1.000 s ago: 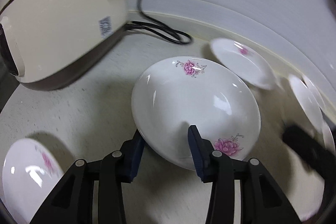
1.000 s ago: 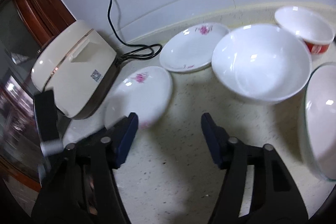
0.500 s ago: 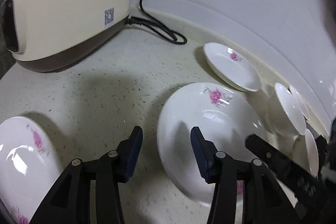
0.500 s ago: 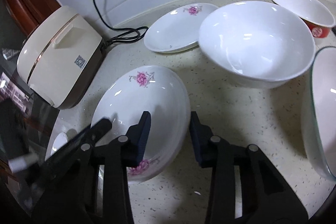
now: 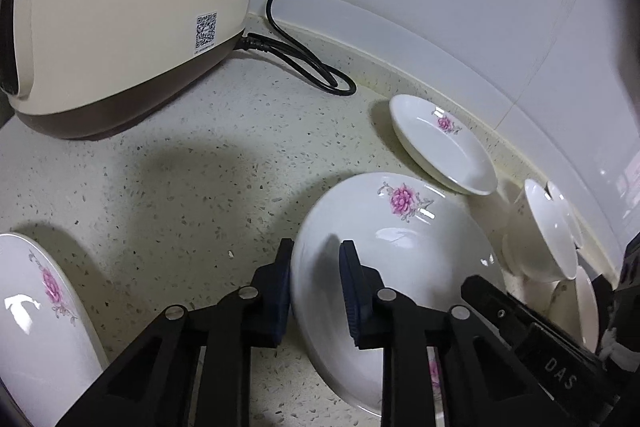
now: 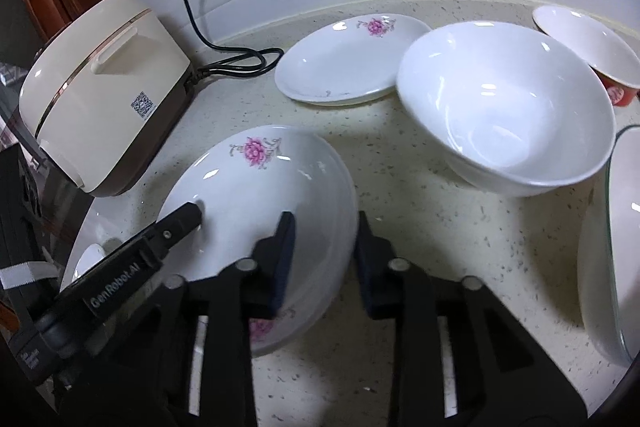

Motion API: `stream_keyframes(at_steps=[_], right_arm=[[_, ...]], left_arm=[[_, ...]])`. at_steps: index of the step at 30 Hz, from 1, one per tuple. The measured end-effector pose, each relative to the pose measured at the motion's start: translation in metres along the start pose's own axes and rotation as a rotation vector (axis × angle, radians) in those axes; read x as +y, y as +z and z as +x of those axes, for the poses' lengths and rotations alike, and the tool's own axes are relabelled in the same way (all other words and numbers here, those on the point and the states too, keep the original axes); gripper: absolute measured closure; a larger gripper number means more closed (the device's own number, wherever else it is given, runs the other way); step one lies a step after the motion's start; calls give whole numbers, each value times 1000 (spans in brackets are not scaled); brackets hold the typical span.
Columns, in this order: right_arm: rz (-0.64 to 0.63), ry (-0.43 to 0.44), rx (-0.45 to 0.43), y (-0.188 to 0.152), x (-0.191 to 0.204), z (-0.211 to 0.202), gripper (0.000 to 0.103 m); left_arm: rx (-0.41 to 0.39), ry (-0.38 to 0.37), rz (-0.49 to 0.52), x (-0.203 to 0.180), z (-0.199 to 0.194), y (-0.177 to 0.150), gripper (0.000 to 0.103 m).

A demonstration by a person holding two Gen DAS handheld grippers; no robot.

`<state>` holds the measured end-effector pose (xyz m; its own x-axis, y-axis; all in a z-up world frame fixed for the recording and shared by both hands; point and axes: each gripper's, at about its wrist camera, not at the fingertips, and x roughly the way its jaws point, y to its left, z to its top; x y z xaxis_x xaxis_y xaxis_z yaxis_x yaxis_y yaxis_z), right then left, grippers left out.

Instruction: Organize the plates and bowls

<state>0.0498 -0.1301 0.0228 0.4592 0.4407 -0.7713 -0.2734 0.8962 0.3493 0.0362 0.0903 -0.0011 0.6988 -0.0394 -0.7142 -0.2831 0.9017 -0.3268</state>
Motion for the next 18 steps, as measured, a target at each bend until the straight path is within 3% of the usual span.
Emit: stream_keyframes(at_steps=[2, 7, 18], right_arm=[[10, 10, 7, -2, -3, -2, 87], [-19, 0, 10, -6, 0, -5, 83], [-20, -10, -3, -6, -1, -6, 85]], left_arm=[[2, -12, 0, 1, 0, 0, 79], [4, -7, 12, -1, -1, -2, 79], [7, -23, 18, 1, -2, -4, 79]])
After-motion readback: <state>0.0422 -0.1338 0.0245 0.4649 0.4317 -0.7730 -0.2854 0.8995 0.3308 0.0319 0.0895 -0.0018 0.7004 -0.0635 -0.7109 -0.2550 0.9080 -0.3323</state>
